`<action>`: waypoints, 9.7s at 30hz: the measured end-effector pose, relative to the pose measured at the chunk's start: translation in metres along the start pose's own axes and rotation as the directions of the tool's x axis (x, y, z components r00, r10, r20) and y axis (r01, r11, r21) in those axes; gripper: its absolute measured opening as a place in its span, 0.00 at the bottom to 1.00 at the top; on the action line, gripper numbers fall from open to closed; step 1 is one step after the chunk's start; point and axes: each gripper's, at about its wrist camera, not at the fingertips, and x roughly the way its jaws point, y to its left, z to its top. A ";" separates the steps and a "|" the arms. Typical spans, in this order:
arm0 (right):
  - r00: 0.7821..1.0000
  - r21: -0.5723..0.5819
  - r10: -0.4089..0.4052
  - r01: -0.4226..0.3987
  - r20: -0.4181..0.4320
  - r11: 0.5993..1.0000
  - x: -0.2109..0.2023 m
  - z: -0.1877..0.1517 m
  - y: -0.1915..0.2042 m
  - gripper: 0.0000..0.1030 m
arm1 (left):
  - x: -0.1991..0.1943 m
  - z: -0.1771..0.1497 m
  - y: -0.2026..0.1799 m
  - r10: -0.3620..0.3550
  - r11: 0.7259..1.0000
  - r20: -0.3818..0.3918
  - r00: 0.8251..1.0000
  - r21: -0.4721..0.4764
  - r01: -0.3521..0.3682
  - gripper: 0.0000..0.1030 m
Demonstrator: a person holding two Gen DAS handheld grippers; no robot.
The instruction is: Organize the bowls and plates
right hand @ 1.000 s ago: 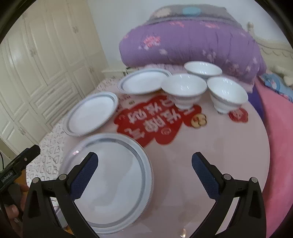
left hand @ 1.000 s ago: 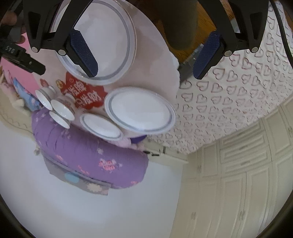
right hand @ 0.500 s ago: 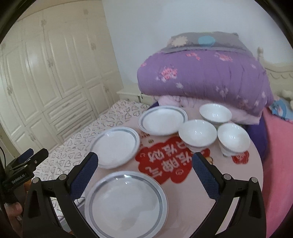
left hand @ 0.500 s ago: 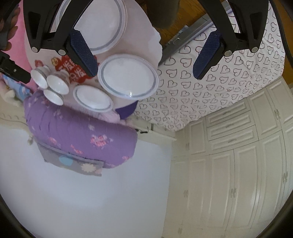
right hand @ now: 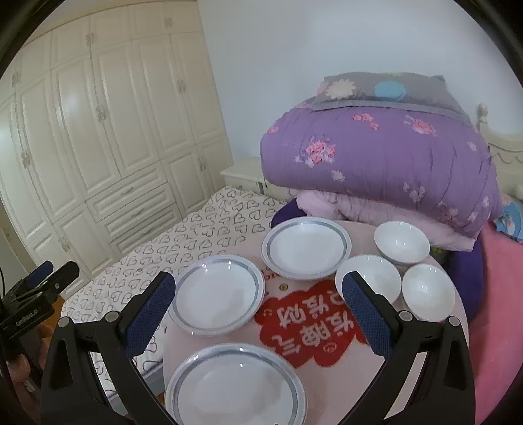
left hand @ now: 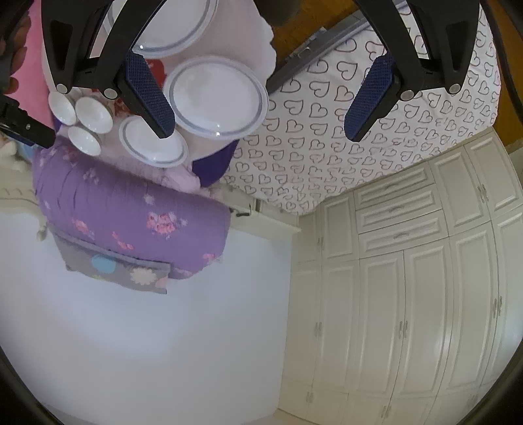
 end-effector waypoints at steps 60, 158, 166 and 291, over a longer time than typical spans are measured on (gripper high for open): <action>0.822 0.189 0.123 -0.020 -0.556 0.982 0.281 -0.054 -0.021 0.23 | 0.385 -0.011 0.068 -0.246 0.962 -0.559 0.792 -0.239 0.131 0.15; 0.881 0.017 -0.031 0.044 -0.473 0.999 0.058 -0.154 -0.043 0.25 | 0.155 -0.101 -0.019 -0.204 0.971 -0.533 0.821 -0.006 0.237 0.21; 0.873 -0.023 -0.070 0.067 -0.482 0.997 0.060 -0.157 -0.041 0.34 | 0.156 -0.103 -0.020 -0.188 0.972 -0.539 0.821 0.018 0.234 0.21; 0.728 0.088 0.000 0.082 -0.685 0.993 0.349 0.040 -0.181 0.26 | 0.532 0.048 -0.092 -0.353 0.934 -0.658 0.666 -0.290 0.208 0.14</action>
